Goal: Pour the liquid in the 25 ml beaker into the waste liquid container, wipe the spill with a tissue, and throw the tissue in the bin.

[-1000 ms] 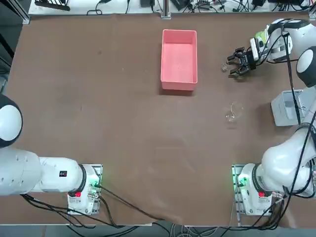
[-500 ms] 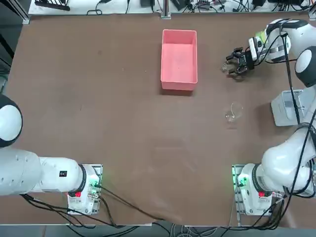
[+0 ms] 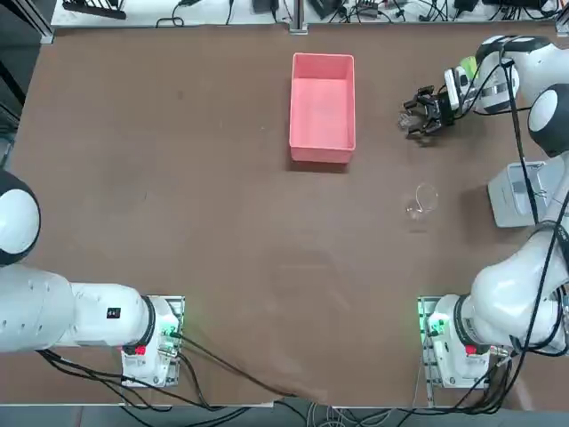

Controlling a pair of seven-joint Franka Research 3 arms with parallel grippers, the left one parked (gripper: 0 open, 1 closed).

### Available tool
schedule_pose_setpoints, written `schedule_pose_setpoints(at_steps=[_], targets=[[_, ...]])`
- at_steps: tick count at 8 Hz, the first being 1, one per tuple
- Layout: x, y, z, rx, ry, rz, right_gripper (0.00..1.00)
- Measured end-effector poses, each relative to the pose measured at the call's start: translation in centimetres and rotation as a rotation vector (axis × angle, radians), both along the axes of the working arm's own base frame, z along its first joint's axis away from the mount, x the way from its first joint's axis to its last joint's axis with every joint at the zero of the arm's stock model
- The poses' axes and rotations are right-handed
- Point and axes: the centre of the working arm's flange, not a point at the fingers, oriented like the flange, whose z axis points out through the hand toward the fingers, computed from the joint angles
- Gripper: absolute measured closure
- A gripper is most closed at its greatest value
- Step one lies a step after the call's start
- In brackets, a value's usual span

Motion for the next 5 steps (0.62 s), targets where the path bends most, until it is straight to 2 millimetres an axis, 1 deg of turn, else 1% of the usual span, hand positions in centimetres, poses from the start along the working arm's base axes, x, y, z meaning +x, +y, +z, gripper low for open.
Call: schedule_pose_setpoints(at_steps=[5], targets=[[0.24,1.0,-0.17,0.01,-0.001,0.0,0.0]])
